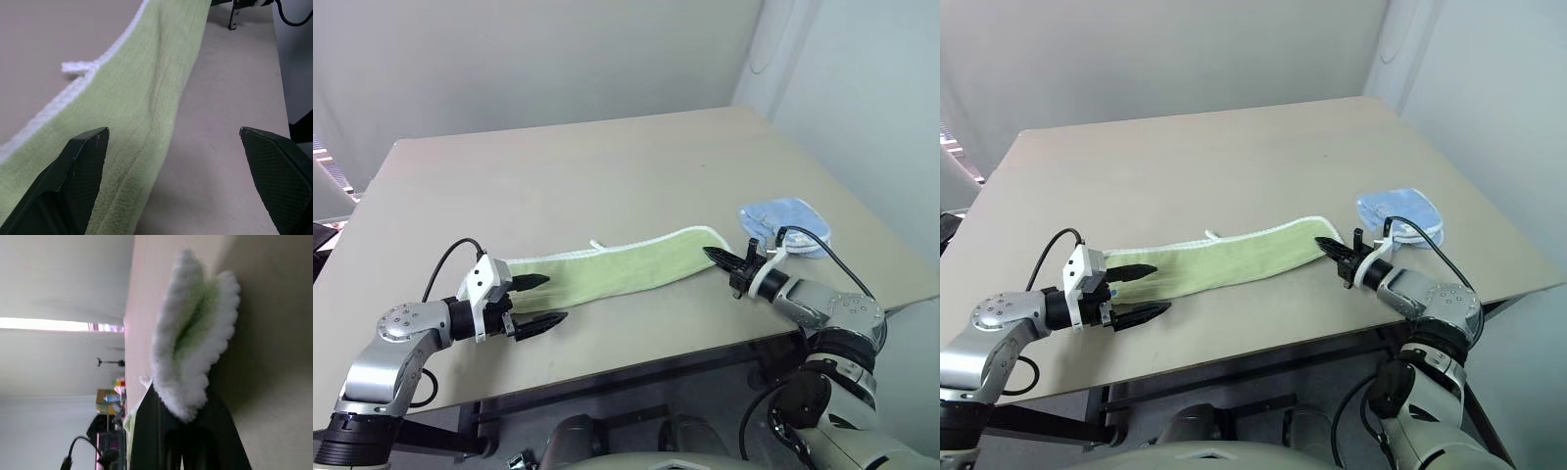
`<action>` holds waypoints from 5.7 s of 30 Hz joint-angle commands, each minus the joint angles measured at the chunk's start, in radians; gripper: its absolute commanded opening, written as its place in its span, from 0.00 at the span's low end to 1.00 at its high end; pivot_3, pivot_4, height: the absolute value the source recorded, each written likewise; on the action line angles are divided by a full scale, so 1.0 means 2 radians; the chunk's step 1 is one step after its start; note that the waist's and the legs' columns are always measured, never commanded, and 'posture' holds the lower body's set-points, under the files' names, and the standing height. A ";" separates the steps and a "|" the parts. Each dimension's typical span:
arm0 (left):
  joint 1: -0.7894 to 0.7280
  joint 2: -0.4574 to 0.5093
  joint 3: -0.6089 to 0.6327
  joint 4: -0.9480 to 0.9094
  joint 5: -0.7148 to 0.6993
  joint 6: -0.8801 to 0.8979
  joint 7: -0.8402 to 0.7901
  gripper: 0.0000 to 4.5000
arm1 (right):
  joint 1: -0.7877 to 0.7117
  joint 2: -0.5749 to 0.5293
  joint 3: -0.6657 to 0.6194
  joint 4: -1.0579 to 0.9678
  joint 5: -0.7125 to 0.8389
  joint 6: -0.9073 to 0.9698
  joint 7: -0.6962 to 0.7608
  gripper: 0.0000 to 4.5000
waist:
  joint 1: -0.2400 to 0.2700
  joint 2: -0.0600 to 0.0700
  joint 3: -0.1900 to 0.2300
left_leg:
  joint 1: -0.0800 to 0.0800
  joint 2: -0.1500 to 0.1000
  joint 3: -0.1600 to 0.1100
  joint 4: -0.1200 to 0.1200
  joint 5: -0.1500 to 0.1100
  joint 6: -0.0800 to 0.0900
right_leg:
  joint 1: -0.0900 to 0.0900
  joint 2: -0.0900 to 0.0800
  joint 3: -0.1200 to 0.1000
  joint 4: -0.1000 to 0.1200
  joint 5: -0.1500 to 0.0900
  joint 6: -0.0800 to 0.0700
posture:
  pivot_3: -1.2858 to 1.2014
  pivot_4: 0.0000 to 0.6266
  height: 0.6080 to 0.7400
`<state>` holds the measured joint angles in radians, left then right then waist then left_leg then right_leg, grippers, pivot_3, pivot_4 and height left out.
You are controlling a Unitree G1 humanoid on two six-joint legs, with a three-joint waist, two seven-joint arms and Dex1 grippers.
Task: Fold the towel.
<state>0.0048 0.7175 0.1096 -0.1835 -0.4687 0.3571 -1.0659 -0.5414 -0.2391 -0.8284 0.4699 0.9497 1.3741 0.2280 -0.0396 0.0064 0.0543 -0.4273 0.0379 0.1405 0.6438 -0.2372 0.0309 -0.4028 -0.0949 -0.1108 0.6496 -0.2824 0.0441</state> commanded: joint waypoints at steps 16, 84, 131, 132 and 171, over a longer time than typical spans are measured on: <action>-0.017 0.006 -0.005 0.017 0.008 -0.014 -0.012 1.00 | 0.146 -0.170 -0.019 -0.076 0.068 0.068 0.050 0.01 | 0.026 0.001 0.000 | -0.002 -0.002 0.000 -0.003 -0.002 0.003 | 0.000 -0.002 0.000 -0.007 0.000 0.002 | 0.52 0.00 0.88; -0.125 -0.026 0.019 0.012 -0.106 0.061 -0.015 0.70 | 0.089 -0.195 0.292 -0.367 -0.053 -0.218 0.257 0.82 | 0.014 0.001 -0.001 | -0.003 -0.001 0.001 0.003 -0.002 0.004 | -0.001 -0.001 0.000 -0.001 0.001 0.003 | 0.52 0.00 0.88; -0.254 -0.145 -0.116 0.178 0.043 0.049 -0.075 0.13 | 0.115 -0.090 0.358 -0.267 -0.129 -0.338 0.317 0.00 | 0.011 0.000 -0.001 | -0.005 0.000 0.000 0.010 -0.001 0.007 | -0.001 -0.001 0.000 0.002 0.004 0.004 | 0.52 0.00 0.88; -0.244 -0.129 -0.102 0.158 0.032 0.061 -0.075 0.19 | 0.111 -0.092 0.353 -0.277 -0.119 -0.326 0.314 0.00 | 0.010 0.000 -0.001 | -0.005 0.000 0.000 0.010 -0.001 0.007 | -0.001 -0.001 0.000 0.002 0.004 0.004 | 0.52 0.00 0.88; 0.091 -0.099 0.295 0.019 -0.529 0.476 0.429 0.99 | 0.047 -0.058 0.348 -0.229 -0.077 -0.195 0.252 0.00 | 0.010 0.000 -0.001 | -0.005 -0.001 0.000 0.002 0.000 0.004 | -0.005 -0.002 0.000 -0.001 0.004 0.000 | 0.52 0.00 0.88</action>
<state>0.1941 0.5187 0.7126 -0.1552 -1.4912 1.3270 -0.2362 -0.4359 -0.3462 -0.1056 0.0273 0.7786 0.9853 0.7329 -0.0191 0.0068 0.0518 -0.4366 0.0351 0.1402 0.6473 -0.2380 0.0384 -0.4124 -0.0990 -0.1100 0.6464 -0.2734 0.0442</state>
